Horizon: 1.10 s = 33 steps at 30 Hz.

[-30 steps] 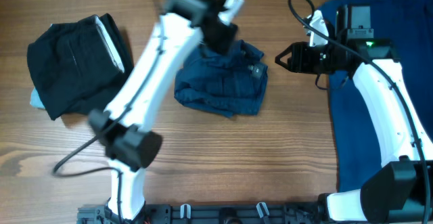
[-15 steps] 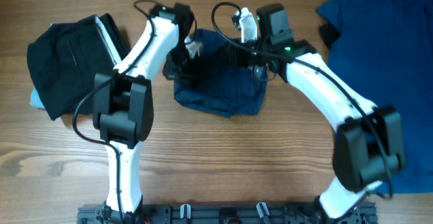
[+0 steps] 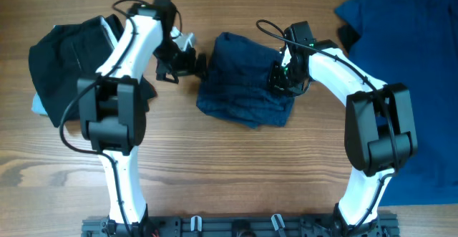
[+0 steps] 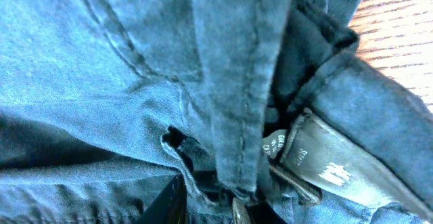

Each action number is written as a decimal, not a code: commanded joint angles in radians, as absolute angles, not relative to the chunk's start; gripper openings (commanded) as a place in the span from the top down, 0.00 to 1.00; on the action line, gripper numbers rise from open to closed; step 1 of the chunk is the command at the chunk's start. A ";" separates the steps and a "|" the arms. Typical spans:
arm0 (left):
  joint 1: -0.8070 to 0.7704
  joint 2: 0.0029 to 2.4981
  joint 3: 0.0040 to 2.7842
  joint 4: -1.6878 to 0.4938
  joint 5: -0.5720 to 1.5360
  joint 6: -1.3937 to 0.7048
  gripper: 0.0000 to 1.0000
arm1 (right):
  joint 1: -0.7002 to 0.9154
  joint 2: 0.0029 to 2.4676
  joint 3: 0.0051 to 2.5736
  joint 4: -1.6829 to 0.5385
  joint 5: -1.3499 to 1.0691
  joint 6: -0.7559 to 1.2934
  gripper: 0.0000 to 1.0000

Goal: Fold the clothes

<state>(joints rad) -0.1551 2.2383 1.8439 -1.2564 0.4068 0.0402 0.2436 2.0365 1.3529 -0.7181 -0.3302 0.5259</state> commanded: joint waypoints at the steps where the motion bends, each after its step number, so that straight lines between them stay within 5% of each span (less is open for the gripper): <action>1: -0.139 2.207 1.808 -1.217 0.690 0.083 0.00 | 0.232 2.069 1.331 -0.738 -0.188 0.496 0.75; 8: -0.175 2.207 1.627 -1.139 0.808 0.052 0.00 | 0.232 2.069 1.331 -0.742 -0.192 0.471 0.74; 13: -0.188 2.207 1.498 -0.868 0.847 -0.107 0.05 | 0.234 2.069 1.331 -0.741 -0.196 0.469 0.74; 17: -0.243 2.207 1.462 -0.711 0.863 -0.117 0.56 | 0.234 2.069 1.331 -0.743 -0.204 0.470 0.73; 18: -0.270 2.207 1.462 -0.681 0.863 -0.117 0.86 | 0.234 2.069 1.331 -0.748 -0.204 0.469 0.73; 19: -0.281 2.207 1.463 -0.672 0.864 -0.116 0.96 | 0.234 2.068 1.331 -0.754 -0.207 0.452 0.74; 23: -0.244 2.153 1.468 -0.677 0.921 -0.112 0.96 | 0.216 2.009 1.332 -0.815 -0.210 0.405 0.76; 33: 0.296 1.777 1.555 -0.875 0.946 0.118 0.96 | 0.166 1.615 1.343 -0.800 -0.210 0.390 0.69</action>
<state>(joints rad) 0.1635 1.8687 1.5360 -0.8307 0.9306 -0.0204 0.1608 1.7168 1.3369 -0.8288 -0.2295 0.3874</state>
